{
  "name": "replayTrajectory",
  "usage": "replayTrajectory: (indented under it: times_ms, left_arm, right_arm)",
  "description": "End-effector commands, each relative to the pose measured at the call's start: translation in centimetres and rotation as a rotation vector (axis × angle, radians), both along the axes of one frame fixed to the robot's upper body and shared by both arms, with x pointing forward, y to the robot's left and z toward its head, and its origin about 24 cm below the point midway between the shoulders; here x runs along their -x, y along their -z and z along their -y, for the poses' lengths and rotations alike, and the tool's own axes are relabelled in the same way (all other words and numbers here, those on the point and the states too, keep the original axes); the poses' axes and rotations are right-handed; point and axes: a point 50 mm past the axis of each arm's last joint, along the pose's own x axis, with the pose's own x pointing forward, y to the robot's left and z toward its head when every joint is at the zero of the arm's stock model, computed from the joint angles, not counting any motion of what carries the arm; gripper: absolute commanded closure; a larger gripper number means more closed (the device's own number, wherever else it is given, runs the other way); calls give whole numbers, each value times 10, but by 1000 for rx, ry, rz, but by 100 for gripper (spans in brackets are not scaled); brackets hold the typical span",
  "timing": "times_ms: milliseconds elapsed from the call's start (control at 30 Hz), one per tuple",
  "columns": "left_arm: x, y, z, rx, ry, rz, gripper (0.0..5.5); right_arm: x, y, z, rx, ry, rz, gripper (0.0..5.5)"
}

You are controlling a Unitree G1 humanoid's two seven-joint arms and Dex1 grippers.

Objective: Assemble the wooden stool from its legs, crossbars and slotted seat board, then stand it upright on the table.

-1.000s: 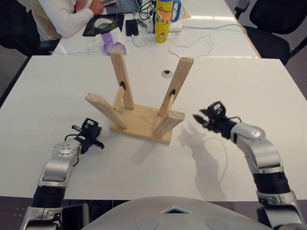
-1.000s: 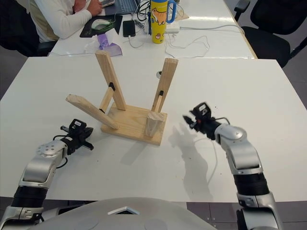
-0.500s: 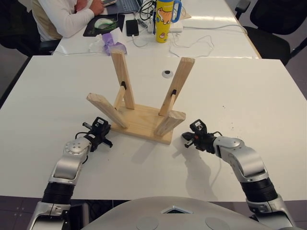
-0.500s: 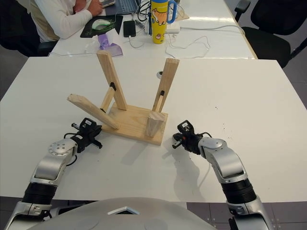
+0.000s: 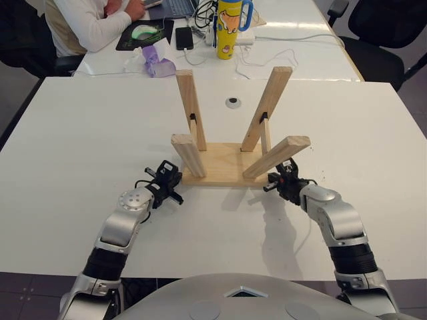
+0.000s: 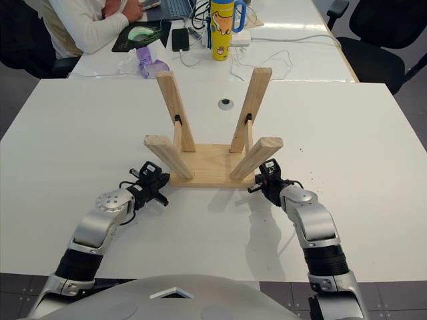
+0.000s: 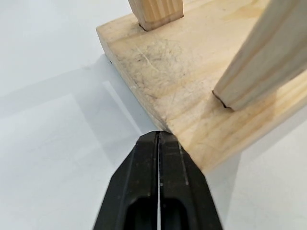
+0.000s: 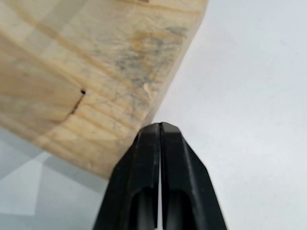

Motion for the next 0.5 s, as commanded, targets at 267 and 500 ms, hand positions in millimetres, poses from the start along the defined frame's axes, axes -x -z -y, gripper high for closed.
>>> replayTrajectory:
  times_ms: [267, 500]
  left_arm:
    - [13, 8, -3, -30, -77, -41, 550]
    - [15, 9, 6, -13, -73, -45, 550]
  right_arm:
    - [4, 2, 25, 87, 19, 46, 549]
    - [13, 6, 13, 32, -97, 3, 549]
